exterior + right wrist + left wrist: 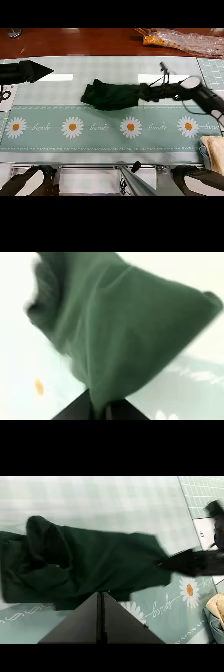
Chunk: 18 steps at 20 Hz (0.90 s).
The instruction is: Fold the shirts.
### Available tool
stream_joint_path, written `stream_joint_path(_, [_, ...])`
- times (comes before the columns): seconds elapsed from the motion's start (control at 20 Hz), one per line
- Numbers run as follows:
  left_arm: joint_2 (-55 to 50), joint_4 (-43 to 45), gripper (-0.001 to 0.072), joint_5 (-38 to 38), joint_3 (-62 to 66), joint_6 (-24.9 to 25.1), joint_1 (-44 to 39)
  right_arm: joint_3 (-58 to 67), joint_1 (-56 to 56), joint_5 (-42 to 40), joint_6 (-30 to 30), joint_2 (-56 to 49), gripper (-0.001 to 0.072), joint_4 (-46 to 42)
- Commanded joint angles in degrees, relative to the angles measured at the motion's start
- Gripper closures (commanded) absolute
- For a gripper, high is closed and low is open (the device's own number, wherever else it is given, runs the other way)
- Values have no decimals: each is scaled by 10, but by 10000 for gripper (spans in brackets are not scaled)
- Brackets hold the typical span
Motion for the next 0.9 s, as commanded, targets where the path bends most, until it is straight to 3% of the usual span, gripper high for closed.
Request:
stream_joint_path(0.0, [0,9,685,11,0,1,0,114,-63,92,91,88,671,-144])
stream_joint_path(0.15, [0,8,685,43,0,-3,0,184,-155,189,125,146,671,-188])
stream_joint_path(0.25, [0,8,685,60,0,-29,-1,229,-226,283,126,166,671,-241])
stream_joint_path(0.45, [0,8,685,64,0,-27,-4,291,-377,412,114,191,671,-366])
stream_joint_path(0.65, [0,8,685,73,0,-21,-4,325,-519,490,76,192,671,-397])
stream_joint_path(0.85, [0,8,685,76,0,-20,-4,325,-605,513,78,195,671,-413])
